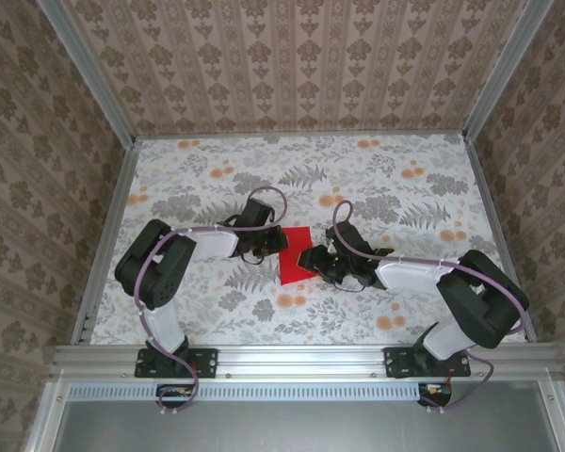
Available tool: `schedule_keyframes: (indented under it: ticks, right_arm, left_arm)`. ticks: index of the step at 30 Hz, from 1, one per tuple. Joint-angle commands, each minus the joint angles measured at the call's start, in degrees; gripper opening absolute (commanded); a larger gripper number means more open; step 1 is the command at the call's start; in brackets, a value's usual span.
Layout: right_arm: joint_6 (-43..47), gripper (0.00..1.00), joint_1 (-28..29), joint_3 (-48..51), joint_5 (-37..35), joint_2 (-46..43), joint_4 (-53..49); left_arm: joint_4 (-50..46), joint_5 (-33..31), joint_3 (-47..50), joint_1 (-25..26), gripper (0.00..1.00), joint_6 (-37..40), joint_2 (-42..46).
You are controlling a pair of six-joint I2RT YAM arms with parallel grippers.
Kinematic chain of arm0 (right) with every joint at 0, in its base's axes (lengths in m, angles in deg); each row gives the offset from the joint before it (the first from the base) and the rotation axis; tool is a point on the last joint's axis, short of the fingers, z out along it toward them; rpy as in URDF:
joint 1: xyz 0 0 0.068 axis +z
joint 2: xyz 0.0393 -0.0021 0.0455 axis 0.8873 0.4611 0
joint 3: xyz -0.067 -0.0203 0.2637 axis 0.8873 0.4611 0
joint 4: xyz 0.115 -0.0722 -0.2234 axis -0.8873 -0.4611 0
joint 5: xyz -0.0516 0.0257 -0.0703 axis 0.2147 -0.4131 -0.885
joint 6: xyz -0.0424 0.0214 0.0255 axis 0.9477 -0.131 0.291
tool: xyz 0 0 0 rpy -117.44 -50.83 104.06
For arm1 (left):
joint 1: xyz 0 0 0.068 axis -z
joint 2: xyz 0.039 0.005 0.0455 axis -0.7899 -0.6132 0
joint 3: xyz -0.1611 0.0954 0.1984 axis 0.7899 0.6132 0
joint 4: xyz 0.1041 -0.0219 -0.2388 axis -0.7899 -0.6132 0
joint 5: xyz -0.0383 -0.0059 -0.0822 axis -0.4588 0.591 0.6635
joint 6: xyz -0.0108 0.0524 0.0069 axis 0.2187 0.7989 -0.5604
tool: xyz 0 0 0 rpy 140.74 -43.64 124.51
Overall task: Fold a paper plane with a square sheet of paper (pick it up from the middle)
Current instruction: Third fold the triangle at the center of the table.
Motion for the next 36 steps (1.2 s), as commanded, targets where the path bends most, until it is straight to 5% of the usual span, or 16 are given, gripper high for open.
schedule_keyframes:
  ticks: [1, 8, 26, 36]
  right_arm:
    - [-1.6, 0.48, -0.5, 1.4, -0.2, -0.3, 3.0]
    - [-4.6, 0.43, -0.7, 2.9, 2.6, 1.0, 5.6]
    - [-8.0, 0.05, -0.7, 1.1, -0.7, -4.0, -10.6]
    - [-7.2, 0.05, 0.6, -7.3, 0.1, 3.8, -9.9]
  left_arm:
    - [-6.4, -3.4, 3.0, -0.8, 0.14, -0.3, -2.1]
    - [-6.5, -3.3, 2.9, -0.8, 0.14, -0.2, -2.1]
    - [-4.4, -0.3, 2.8, -0.8, 0.14, 1.0, -0.6]
    - [-3.9, 0.9, 2.6, -0.3, 0.14, 1.4, -1.2]
